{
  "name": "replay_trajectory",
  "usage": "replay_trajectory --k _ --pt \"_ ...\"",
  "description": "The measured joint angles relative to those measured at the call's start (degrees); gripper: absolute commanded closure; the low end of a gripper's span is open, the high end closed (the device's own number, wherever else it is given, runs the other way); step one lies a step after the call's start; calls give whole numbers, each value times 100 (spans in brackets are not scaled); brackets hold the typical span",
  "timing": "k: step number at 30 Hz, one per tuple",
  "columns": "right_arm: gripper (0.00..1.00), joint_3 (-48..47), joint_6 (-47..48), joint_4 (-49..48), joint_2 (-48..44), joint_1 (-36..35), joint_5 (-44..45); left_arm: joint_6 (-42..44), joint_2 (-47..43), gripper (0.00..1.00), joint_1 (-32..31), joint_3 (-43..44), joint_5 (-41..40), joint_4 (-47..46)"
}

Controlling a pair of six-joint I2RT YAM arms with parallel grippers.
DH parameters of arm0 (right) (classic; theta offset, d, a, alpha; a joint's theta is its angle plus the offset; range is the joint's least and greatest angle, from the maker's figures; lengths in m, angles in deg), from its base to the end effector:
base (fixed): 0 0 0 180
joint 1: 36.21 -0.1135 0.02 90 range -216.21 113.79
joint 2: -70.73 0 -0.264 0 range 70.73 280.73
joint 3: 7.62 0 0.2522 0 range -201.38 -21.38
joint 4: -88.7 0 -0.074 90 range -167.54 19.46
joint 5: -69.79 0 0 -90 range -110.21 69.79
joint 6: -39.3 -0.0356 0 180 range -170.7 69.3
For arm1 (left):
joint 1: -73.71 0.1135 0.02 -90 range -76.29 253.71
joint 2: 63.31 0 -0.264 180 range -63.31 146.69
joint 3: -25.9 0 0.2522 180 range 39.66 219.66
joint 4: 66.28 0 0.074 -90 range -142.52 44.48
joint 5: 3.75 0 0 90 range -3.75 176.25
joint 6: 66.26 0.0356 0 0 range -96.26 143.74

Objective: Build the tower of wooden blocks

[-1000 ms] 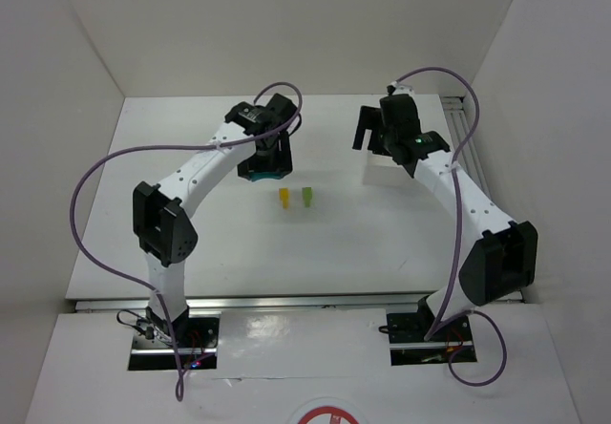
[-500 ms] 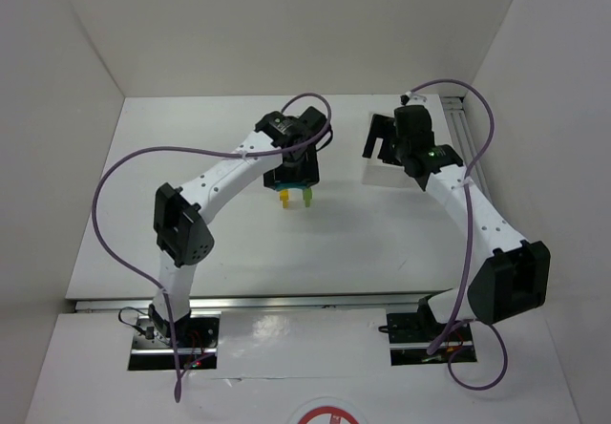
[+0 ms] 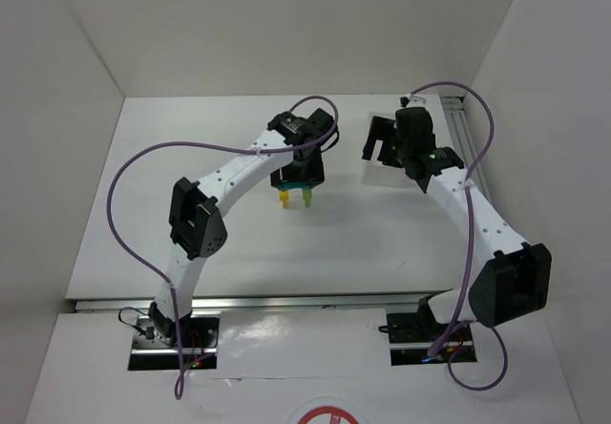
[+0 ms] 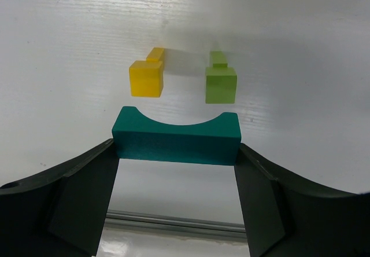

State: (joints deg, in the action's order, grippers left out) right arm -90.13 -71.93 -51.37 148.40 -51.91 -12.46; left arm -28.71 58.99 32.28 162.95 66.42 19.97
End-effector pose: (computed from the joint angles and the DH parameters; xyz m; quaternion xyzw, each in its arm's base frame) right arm 0.2943 0.0777 0.3299 0.0738 0.8828 0.0888 0.4553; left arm 0.3372 -0.2815 0.2989 -0.1209 0.9651 0.0003 0.2323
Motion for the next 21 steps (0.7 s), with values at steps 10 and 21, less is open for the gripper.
replay_trajectory --k 10,21 --pt "4 33 -2 -2 0 0 -37 48 39 25 90 17 -2 -15" --pt "4 33 -15 -2 0 0 -96 153 170 25 118 -11 39 -181"
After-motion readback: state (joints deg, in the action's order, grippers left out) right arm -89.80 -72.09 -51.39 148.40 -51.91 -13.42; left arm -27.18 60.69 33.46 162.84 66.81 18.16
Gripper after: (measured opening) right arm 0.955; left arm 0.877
